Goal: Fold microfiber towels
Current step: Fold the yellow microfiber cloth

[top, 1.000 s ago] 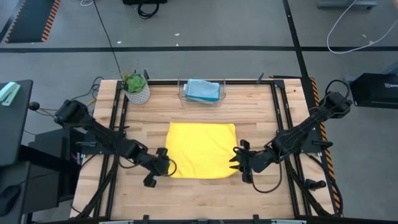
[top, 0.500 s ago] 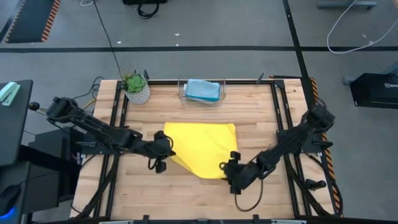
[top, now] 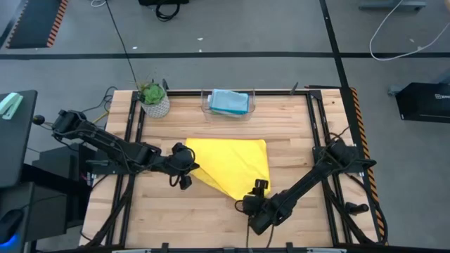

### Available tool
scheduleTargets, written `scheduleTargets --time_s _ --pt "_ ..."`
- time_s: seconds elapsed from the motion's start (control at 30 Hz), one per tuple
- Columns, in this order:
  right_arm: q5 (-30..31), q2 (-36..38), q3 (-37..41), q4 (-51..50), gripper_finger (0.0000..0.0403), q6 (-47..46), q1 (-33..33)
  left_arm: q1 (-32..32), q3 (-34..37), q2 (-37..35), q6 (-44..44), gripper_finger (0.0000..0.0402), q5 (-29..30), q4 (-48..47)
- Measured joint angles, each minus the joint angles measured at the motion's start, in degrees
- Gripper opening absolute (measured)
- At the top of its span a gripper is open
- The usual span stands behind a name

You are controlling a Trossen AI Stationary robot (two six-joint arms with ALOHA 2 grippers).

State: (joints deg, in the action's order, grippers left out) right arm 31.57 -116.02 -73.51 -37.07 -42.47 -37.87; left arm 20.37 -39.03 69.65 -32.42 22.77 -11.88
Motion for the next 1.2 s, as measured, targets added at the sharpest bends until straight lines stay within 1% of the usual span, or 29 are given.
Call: scheduleTargets --time_s 0.1,0.2,0.27,0.33,0.47,0.67,0.83,1.03,1.13,1.2 --pt "0.8 -1.8 -1.8 -2.4 0.0202 -2.4 -0.5 -0.3 0.0 -0.4 0.1 0.0005 1.7 -0.2" --pt "1.6 -2.3 -2.2 -2.5 0.0197 -4.7 -0.6 -1.0 0.0 -1.0 0.1 0.0007 2.8 -0.8" --pt "1.9 -2.3 -2.2 -3.9 0.0194 -7.7 -0.6 -1.3 0.0 -1.5 0.4 0.001 2.9 -0.8" --pt "2.5 -2.2 -2.2 -7.7 0.0187 -11.7 -0.6 -1.3 0.0 -1.9 0.5 0.0008 2.9 -1.1" --pt "2.5 -2.2 -2.2 -14.9 0.016 -18.4 -1.0 -1.2 0.0 -2.8 0.5 0.0005 3.4 -2.5" --pt "2.4 -1.5 -2.2 -20.7 0.011 -23.7 -2.9 -0.6 0.0 -3.4 -0.5 0.0006 5.4 -5.2" --pt "2.5 -0.1 -2.1 -27.3 0.0092 -29.1 -4.2 0.8 0.0 -3.4 -2.9 0.0008 6.4 -6.6" --pt "3.1 2.3 -2.1 -33.3 0.009 -31.2 -4.5 5.1 0.0 -3.4 -8.0 0.0005 11.0 -8.6" --pt "3.8 3.7 -2.1 -33.6 0.0079 -29.0 -3.3 7.7 0.0 -3.3 -12.0 0.0006 14.5 -10.7" --pt "4.2 4.6 -2.1 -33.6 0.0063 -26.2 -2.2 9.0 0.0 -3.3 -14.6 0.0004 16.4 -12.6"
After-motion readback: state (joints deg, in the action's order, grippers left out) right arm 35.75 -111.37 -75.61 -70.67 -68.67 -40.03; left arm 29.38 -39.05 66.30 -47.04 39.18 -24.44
